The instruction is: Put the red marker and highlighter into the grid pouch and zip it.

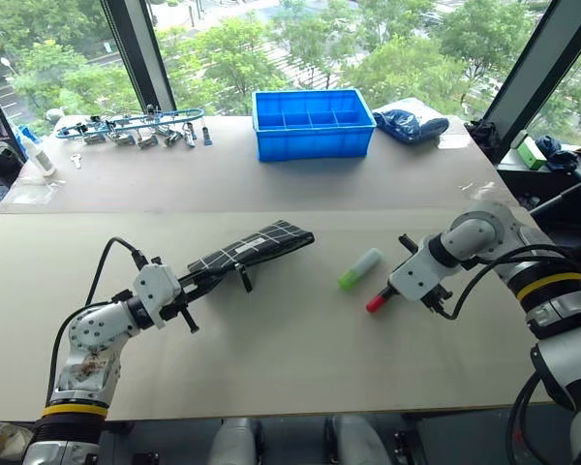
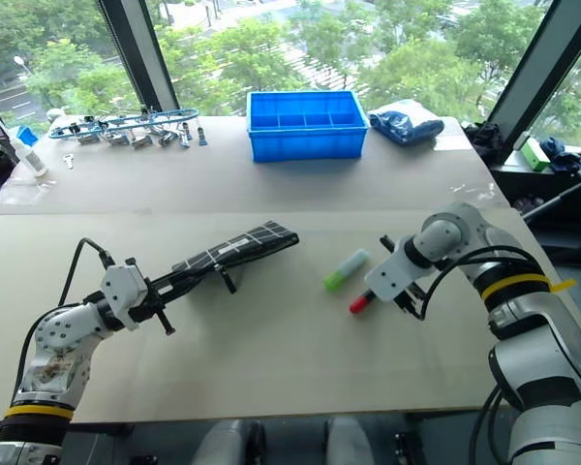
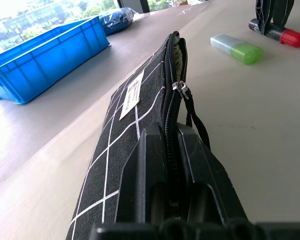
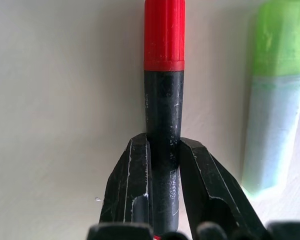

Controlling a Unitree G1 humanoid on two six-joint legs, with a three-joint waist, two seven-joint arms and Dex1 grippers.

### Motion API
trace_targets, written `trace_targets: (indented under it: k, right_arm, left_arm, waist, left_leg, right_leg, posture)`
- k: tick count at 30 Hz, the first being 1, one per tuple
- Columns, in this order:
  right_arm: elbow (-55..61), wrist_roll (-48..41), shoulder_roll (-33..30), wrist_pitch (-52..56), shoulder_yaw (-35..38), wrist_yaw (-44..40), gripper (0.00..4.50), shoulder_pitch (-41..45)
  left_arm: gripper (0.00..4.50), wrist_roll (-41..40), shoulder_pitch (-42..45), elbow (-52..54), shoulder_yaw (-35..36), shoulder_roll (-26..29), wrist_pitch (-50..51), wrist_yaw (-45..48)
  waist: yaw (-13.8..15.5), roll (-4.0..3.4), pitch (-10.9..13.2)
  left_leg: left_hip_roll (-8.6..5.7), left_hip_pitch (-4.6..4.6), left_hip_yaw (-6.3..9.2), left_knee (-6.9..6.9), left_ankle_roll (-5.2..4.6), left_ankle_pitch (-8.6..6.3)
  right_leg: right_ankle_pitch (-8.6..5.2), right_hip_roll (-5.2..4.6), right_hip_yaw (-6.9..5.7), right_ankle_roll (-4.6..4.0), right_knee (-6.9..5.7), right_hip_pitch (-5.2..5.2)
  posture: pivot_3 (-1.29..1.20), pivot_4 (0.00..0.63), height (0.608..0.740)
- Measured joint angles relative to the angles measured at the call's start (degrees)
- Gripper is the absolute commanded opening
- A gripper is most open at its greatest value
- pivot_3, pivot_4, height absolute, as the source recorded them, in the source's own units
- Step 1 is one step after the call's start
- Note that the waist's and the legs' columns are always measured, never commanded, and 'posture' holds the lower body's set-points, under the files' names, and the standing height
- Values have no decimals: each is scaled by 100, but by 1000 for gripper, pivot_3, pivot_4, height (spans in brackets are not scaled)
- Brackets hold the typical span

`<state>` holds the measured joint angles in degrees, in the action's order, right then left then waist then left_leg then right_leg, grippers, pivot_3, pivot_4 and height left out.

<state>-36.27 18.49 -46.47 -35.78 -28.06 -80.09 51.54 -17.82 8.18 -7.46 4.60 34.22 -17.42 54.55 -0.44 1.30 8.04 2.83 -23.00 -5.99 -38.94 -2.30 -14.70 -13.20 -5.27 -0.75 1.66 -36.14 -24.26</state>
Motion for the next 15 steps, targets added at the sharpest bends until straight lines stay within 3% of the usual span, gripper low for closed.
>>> trace_targets:
  k: [4,6,9,13,15]
  right_arm:
    - [1427,-1401,-402,2237,633,-861,435,-619]
    - [2419,-2270,-431,3620,1037,-914,435,-701]
    - [3559,-2980,-333,4849,1323,-811,435,-726]
    - [4109,-2816,-37,5587,1248,-118,435,-799]
    - [4201,-2156,348,5962,972,686,435,-619]
  left_arm:
    - [0,-1,18,-15,5,0,0,7]
    - [0,-1,45,-30,-5,-2,0,28]
    - [0,-1,143,-43,-40,-15,-1,63]
    - [0,0,197,-101,-67,-25,0,76]
    - [0,0,199,-119,-75,-28,1,82]
  waist:
    - [40,-6,4]
    - [2,-8,4]
    - [-13,-8,4]
    - [-4,-8,4]
    - [-9,-8,4]
  left_leg:
    - [3,-9,17,-1,-2,-1]
    - [8,-3,40,0,-3,-2]
    - [7,3,56,1,-3,-3]
    - [0,-6,53,-2,-3,-3]
    - [-4,-13,49,-3,-1,-2]
  right_leg:
    - [1,-3,0,0,0,-8]
    - [3,0,1,-4,-2,-8]
    - [2,4,-8,-8,-5,-1]
    - [3,-4,-6,-5,-6,-8]
    - [3,0,-6,-5,-9,-18]
  posture:
    - [0,150,740]
    - [0,150,740]
    - [0,150,740]
    - [0,150,740]
    - [0,150,740]
